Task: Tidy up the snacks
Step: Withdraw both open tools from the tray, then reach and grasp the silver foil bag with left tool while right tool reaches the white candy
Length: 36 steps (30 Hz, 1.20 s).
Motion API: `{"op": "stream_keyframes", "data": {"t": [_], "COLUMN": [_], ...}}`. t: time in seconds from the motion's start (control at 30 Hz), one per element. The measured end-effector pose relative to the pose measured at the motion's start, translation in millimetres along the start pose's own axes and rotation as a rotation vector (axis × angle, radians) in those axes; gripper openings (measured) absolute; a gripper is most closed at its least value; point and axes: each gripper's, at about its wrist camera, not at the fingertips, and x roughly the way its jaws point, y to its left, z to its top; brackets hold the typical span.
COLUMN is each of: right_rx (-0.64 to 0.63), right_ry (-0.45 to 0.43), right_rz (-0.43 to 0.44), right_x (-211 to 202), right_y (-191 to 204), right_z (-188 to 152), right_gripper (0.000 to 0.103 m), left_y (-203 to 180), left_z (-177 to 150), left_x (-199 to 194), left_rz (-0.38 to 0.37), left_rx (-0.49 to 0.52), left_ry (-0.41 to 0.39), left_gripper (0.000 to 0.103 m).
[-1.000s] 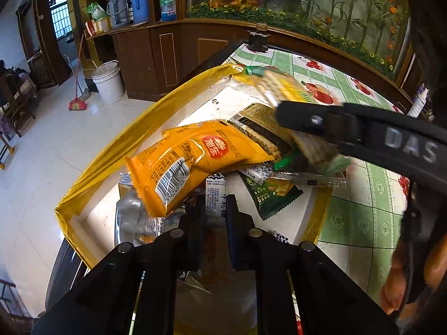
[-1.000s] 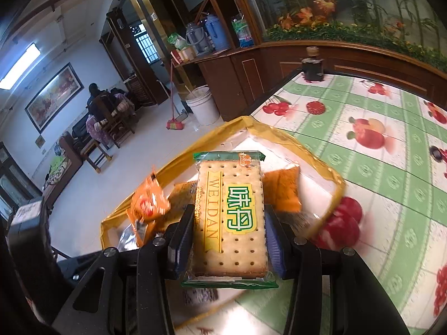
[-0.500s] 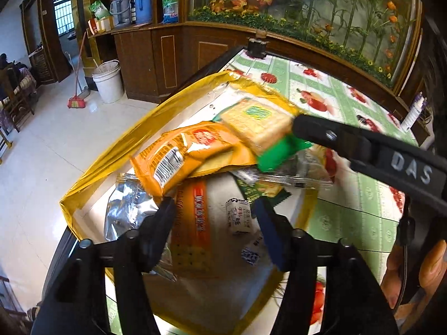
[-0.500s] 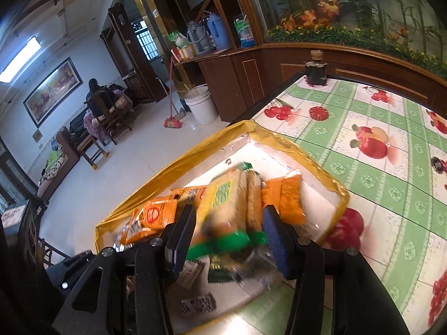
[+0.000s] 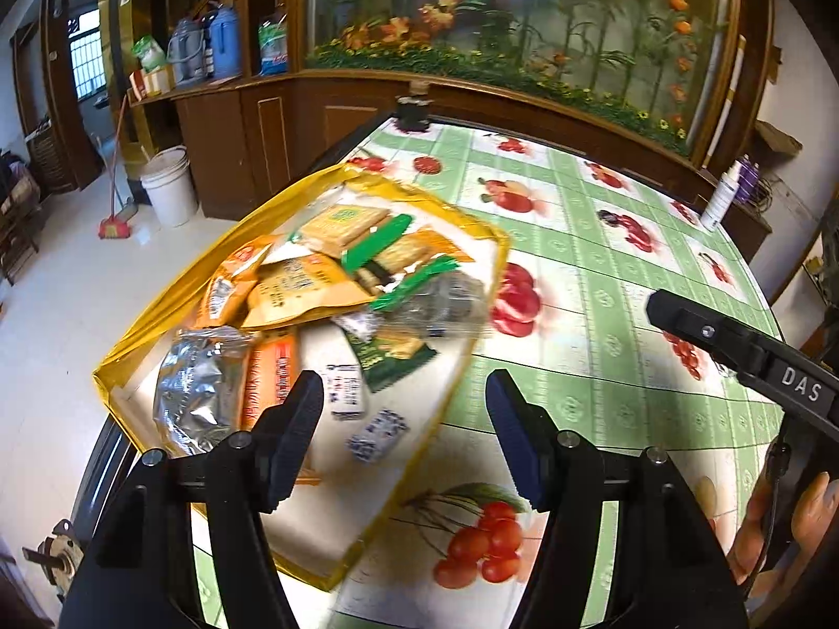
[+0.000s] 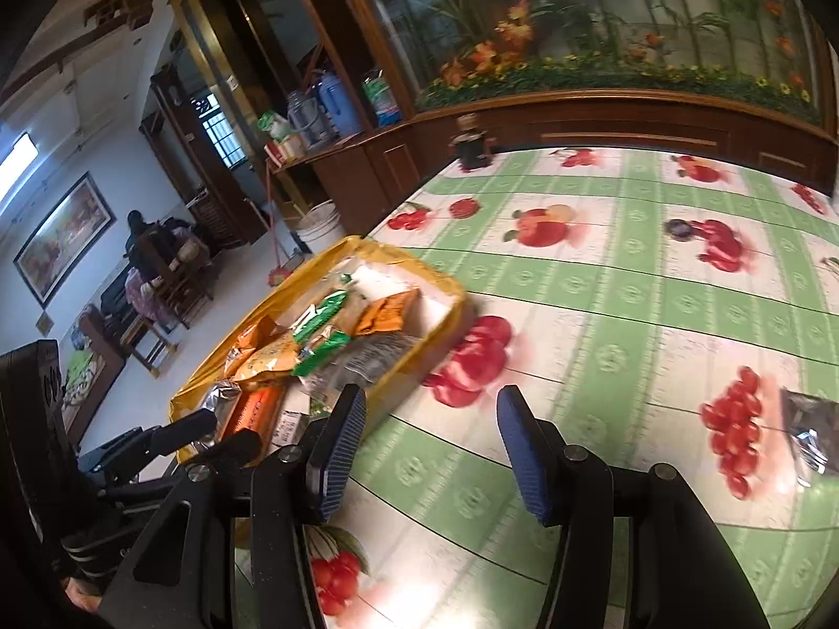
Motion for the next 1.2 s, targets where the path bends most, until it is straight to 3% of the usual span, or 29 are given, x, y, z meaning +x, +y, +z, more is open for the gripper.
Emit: {"op": "stream_keyframes", "data": {"t": [0.37,0.73,1.2], "right_rx": [0.059,0.132,0.239], "right_ry": [-0.080,-0.099,-0.107], "right_rz": [-0.070,-0.152,-0.344], "right_x": [-73,-115,-180], "right_y": [-44,-88,-161], "right_z": [-26,-60,-115], "right_gripper": [0.059,0.060,0.063], "left_y": [-37,-64,-129], "left_z": [-6,-13,-24], "left_x": [-11,-19,-3], "left_rz": [-0.017,-0.041,-0.117], "left_rx": [0.075,0.120,0.232], "left_ry": [-0.016,-0.015,0.036], "left_gripper": [0.064,0.064,0.064]}}
